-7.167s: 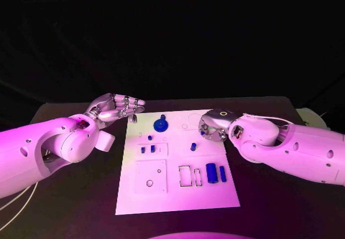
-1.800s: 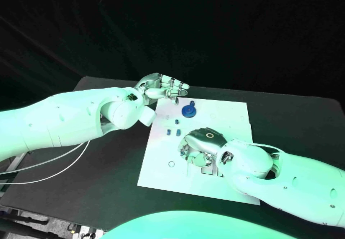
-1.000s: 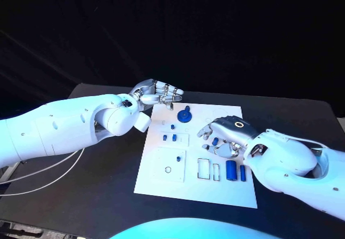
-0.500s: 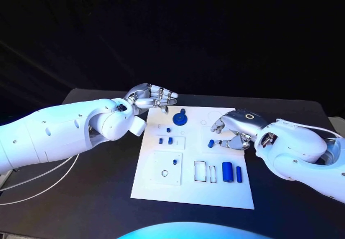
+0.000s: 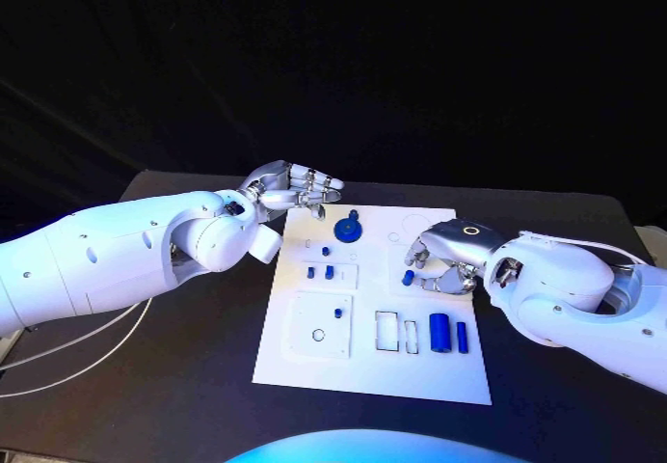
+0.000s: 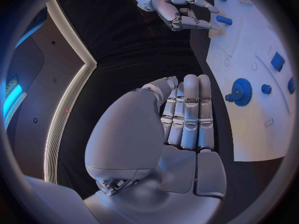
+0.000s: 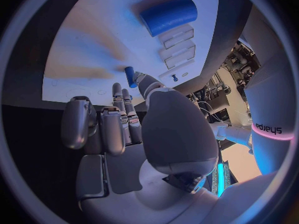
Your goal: Assemble the parts on the task board
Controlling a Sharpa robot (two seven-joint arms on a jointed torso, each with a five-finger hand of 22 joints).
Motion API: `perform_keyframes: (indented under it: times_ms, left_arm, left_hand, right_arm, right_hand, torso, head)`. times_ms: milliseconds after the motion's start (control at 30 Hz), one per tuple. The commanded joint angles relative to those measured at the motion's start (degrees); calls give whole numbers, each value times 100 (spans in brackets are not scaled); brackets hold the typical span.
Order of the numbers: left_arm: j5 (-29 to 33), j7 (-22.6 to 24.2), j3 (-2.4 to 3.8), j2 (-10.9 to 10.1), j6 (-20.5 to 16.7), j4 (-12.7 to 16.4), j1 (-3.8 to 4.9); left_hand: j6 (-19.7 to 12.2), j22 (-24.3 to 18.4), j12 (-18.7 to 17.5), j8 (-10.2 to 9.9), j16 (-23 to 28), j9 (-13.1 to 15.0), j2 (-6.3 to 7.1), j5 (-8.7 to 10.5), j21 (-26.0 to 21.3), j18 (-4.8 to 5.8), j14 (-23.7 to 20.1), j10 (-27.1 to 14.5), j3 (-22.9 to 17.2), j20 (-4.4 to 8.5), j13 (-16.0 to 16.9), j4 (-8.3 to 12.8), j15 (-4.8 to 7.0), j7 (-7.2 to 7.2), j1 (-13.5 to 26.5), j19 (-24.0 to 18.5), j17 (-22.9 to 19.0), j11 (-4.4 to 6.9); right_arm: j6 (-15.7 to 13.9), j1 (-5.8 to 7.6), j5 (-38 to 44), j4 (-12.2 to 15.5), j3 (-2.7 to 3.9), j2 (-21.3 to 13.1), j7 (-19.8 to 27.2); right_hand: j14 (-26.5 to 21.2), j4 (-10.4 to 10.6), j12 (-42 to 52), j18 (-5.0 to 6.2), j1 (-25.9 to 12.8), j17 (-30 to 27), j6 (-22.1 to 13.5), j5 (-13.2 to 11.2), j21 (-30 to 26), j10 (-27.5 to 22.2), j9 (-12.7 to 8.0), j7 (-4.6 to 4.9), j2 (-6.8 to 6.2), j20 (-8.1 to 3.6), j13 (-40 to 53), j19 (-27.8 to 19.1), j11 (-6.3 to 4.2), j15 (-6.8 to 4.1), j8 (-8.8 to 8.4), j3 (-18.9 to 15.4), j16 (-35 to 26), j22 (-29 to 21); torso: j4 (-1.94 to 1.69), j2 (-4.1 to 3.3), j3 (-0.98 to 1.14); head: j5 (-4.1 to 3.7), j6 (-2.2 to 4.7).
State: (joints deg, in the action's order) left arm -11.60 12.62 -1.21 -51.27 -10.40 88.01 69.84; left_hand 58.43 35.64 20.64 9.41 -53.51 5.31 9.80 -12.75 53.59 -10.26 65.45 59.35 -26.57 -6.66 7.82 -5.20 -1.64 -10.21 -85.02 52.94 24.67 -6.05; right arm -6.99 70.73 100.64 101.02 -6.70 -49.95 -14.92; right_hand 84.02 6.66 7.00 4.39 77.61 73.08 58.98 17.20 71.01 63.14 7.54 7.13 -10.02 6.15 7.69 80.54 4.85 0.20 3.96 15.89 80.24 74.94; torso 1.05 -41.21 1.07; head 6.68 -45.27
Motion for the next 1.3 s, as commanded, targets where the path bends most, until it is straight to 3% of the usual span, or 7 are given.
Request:
perform_keyframes:
  times_ms: [33, 300, 867, 1067, 1300]
  left_arm:
    - [19, 32, 3, 4, 105, 10, 2]
    - [19, 31, 3, 1, 112, 14, 2]
    - [19, 14, 3, -11, 123, 25, 2]
    - [19, 2, 3, -14, 123, 26, 2]
    - [19, -10, 3, -10, 120, 24, 2]
  left_hand:
    - [-44, -8, 35, 29, 22, -7, -54, 4, -32, -31, -48, -34, 32, -13, 6, 2, 2, 6, 20, -32, -8, -13]
    - [-44, -8, 35, 29, 22, -7, -54, 4, -32, -31, -48, -34, 32, -13, 6, 2, 2, 6, 20, -32, -8, -13]
    - [-44, -8, 35, 29, 22, -7, -54, 4, -32, -31, -48, -34, 32, -13, 6, 2, 2, 6, 20, -32, -8, -13]
    - [-44, -8, 35, 29, 22, -7, -54, 4, -32, -31, -48, -34, 32, -13, 6, 2, 2, 6, 20, -32, -8, -13]
    - [-44, -8, 35, 29, 22, -7, -54, 4, -32, -31, -48, -34, 32, -13, 6, 2, 2, 6, 20, -32, -8, -13]
  right_arm:
    - [105, -39, -4, -47, -6, 59, 58]
    - [-37, -84, -13, -155, -10, 176, 86]
    - [-111, -145, -15, -286, -12, 292, 82]
    - [-177, -155, 10, -293, -12, 285, 55]
    - [-357, -159, 21, -204, -11, 242, 78]
  right_hand:
    - [270, -9, 42, -17, 30, 8, 63, -4, -1, 78, 1, 6, 108, 1, -15, 47, -22, -13, 39, 19, 5, 466]
    - [286, -5, 122, -41, 91, 56, 194, -54, 105, 336, 11, 23, 217, -37, -25, 108, -75, -56, 65, 134, 44, 538]
    - [301, -70, 159, -78, 206, 109, 543, -92, 266, 677, 64, -19, 317, -105, 11, 191, -154, -125, 169, 333, 91, 654]
    - [302, -153, 121, -83, 296, 115, 650, -294, 286, 733, 88, -31, 376, -123, 10, 201, -171, -140, 198, 452, 100, 678]
    - [301, -217, 96, -87, 346, 114, 711, -324, 304, 774, 105, -35, 399, -130, 9, 210, -179, -146, 217, 533, 102, 697]
  torso:
    - [3, -2, 6]
    - [5, -3, 7]
    - [7, 2, 9]
    - [5, 3, 5]
    - [2, 7, 7]
  head:
    - [15, -9]
    - [18, -12]
    - [28, -41]
    - [28, -54]
    - [26, -56]
